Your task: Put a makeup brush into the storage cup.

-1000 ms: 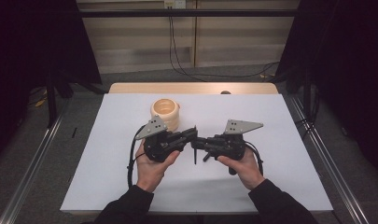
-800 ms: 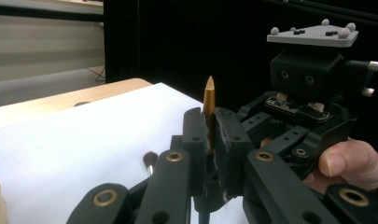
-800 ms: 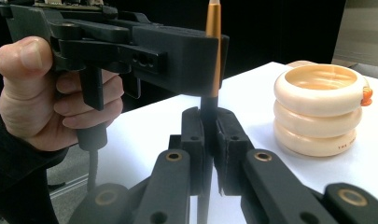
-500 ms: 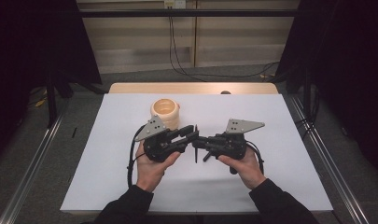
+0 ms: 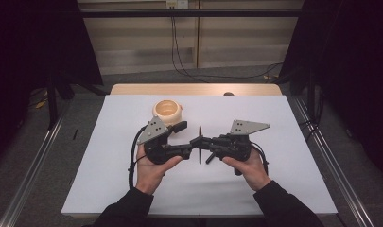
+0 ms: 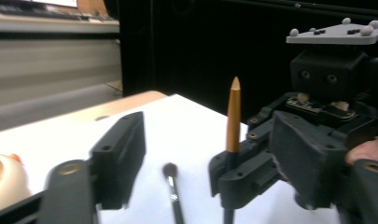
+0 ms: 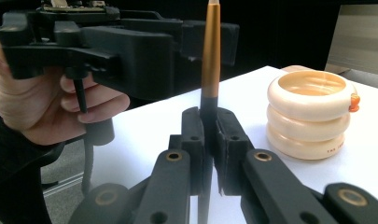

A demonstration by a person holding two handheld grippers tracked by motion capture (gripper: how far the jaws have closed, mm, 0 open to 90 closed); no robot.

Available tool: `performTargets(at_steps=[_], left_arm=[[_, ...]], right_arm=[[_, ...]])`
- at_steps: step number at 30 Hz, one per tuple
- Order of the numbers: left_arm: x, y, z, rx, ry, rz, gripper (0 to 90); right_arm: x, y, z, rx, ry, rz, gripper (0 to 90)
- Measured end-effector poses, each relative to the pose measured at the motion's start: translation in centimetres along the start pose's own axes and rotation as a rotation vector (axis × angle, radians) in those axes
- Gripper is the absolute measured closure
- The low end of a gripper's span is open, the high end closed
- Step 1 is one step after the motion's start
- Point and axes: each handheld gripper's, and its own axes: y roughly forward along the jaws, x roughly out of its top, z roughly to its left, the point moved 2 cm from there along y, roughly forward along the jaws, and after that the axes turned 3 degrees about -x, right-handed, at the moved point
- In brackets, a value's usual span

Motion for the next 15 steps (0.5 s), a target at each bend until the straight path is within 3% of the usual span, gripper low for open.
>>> performTargets(at_steps=[10,11,13,15], left_arm=[[-0.5,-1.0,0.7,0.017,0.026,-0.002,14.1],[-0.6,-1.2,0.8,0.012,0.034,0.008,13.0],[-0.8,-1.2,0.8,-0.012,-0.002,0.002,11.5],[-0.9,-1.3,0.8,-0.015,0.024,0.017,9.0]], right_arm=[[0.1,-0.2,-0.3,-0.014,-0.003,-0.003,83.2],[0.1,-0.2,-0.3,-0.016,-0.007,-0.002,83.2],[0.1,-0.3,-0.4,-0.013,-0.006,-0.006,83.2],[0.2,-0.5,-0.4,-0.011,-0.005,-0.010,83.2]])
